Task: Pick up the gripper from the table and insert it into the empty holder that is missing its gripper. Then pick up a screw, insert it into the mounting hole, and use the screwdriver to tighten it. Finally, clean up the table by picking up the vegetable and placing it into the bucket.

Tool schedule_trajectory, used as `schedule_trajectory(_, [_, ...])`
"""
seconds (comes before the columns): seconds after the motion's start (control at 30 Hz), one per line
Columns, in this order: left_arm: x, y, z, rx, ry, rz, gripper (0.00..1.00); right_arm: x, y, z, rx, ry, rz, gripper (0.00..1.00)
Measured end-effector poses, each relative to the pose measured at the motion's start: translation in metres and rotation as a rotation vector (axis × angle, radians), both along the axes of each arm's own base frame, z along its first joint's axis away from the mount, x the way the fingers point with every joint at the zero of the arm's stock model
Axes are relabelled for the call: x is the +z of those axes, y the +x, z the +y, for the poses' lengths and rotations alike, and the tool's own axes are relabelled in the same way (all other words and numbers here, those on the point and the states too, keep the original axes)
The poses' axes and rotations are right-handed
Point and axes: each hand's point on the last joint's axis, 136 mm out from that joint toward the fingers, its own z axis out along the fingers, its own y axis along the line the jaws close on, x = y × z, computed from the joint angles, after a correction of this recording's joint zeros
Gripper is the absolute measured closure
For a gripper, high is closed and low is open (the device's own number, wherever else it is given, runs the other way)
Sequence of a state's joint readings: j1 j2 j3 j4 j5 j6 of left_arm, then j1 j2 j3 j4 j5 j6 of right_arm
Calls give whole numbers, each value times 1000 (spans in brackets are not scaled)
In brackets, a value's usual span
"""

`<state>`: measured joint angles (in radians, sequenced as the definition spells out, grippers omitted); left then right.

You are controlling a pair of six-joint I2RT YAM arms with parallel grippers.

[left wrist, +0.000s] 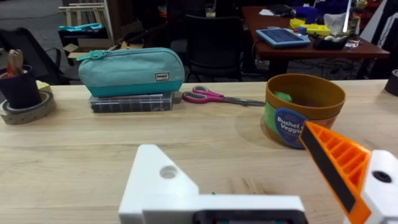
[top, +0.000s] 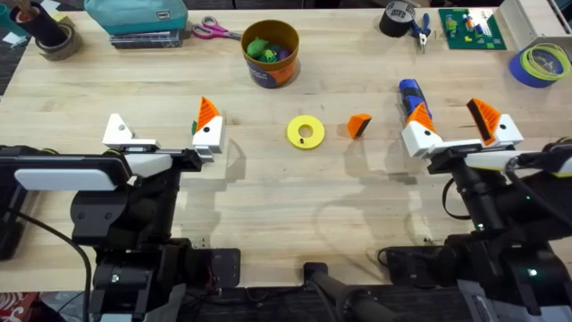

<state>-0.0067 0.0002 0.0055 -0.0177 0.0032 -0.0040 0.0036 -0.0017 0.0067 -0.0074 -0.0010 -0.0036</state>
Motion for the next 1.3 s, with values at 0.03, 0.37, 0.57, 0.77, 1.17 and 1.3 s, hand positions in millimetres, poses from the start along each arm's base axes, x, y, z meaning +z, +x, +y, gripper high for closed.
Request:
schedule_trajectory(0.03, [0, 0, 0, 0, 0, 0, 13, 0, 0, 0, 0, 0, 0, 7])
schedule_trajectory(0.37, [11, 0, 0, 0, 0, -45, 13, 2, 0, 0, 0, -1, -8, 5])
schedule_trajectory(0.57, [24, -2, 0, 0, 1, -73, 11, 54, -2, 0, -1, -3, -190, 6])
schedule_trajectory(0.77, [69, -16, 0, 1, 4, -56, 10, 119, -22, 0, 0, -3, -221, 6])
schedule_trajectory(1.17, [112, -7, 0, -2, 18, 316, 10, 173, -7, 0, 1, -5, 128, 6])
schedule_trajectory(1.3, [103, 7, 0, -3, 19, 491, 9, 155, 11, 0, 1, -5, 339, 6])
